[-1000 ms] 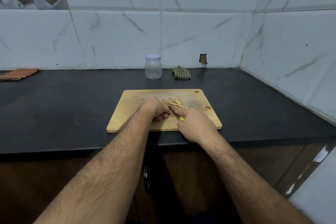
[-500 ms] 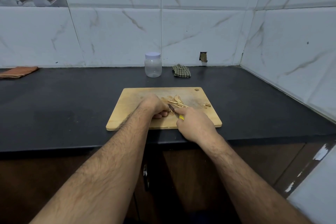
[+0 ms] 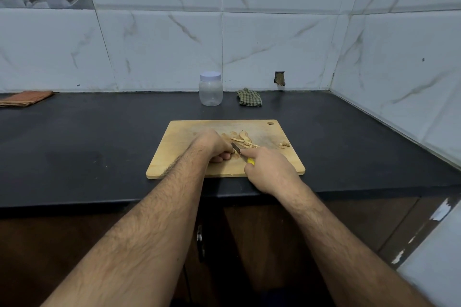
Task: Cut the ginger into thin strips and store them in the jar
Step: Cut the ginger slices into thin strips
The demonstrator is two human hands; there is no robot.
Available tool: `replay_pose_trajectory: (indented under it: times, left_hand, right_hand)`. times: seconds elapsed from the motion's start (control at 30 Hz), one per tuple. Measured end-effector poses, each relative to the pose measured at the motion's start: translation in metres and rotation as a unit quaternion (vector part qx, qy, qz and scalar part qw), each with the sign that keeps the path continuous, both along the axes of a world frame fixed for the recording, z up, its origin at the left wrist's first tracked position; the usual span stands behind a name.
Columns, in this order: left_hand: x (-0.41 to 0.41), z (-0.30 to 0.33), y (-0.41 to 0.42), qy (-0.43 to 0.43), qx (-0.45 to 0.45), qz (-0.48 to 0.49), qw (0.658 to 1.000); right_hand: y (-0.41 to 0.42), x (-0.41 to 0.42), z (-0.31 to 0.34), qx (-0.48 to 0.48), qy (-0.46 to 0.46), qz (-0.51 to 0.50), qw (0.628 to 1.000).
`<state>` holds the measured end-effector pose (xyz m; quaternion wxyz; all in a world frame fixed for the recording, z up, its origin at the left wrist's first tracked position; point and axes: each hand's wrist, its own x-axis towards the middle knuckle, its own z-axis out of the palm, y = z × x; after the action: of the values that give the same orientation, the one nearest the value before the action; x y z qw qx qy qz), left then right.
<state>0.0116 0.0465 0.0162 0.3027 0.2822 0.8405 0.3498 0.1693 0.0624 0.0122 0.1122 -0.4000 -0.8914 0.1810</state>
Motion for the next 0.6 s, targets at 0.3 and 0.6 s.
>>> replay_pose_trajectory:
  times: [0.3, 0.6]
  left_hand:
    - [0.002, 0.002, -0.001, 0.007, -0.008, -0.002, 1.0]
    - [0.001, 0.001, 0.0, 0.0, -0.001, 0.004, 1.0]
  right_hand:
    - [-0.002, 0.002, 0.0, -0.004, 0.008, 0.007, 1.0]
    - [-0.005, -0.003, 0.011, 0.006, -0.024, 0.013, 1.0]
